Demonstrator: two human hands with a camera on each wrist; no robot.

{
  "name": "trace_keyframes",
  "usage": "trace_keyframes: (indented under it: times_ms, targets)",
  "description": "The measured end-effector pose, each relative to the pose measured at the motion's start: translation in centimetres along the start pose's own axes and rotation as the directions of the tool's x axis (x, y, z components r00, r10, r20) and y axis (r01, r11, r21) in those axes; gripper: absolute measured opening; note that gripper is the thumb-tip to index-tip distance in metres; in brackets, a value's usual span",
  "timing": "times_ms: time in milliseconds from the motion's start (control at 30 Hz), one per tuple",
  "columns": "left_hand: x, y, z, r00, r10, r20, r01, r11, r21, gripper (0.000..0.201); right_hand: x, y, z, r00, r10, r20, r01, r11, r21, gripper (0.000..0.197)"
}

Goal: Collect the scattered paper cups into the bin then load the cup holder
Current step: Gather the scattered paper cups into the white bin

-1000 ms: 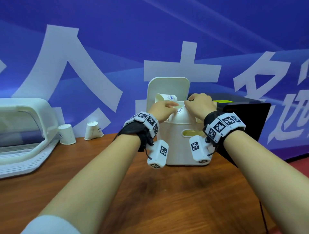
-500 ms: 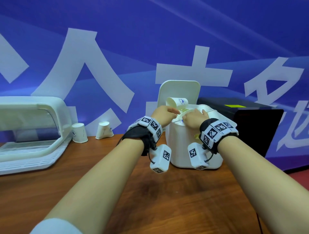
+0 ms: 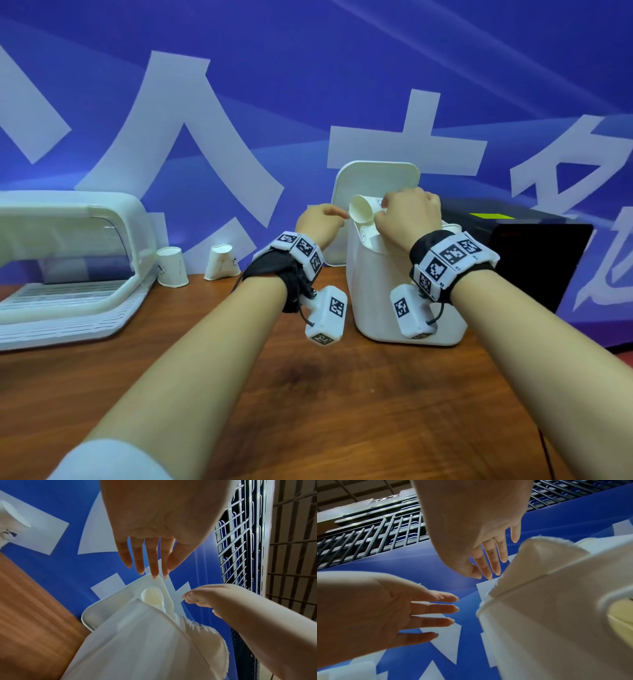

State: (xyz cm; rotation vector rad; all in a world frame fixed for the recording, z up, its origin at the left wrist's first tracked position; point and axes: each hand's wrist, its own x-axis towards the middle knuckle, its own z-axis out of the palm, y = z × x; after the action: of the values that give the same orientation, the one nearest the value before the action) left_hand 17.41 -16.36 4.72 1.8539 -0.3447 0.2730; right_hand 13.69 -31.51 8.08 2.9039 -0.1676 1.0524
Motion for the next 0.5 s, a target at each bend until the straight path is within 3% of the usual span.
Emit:
trace_keyframes:
  times_ms: [100,300,433,500]
  targets:
    - [-0.2,-0.3,-1.5,0.999,-0.004,-0.036,0.005,1.0,0.015,0.025,-0.2,-2.0,0.2,0.995,-0.058,-0.086,0.068,0.992,0.11,0.034]
    - [0.0,-2.5,-5.4,0.988,-0.035,-0.154,0.054,0.991,0.124,0.029,0.3,-7.0,2.3,0.992,-0.082,-0.092,0.104,0.955,0.277,0.033]
    - [1.1,-6.6,-10.3,0.973,-0.068,-0.222,0.137,0.939,0.316,0.032,0.4,-11.2,5.2,0.991,-0.087,-0.102,0.116,0.936,0.333,0.036]
    - [1.7,-9.3,-13.2,0.953,-0.073,-0.294,0.204,0.873,0.443,0.036,0.6,-13.5,7.3,0.994,-0.11,-0.024,0.11,0.915,0.388,0.04]
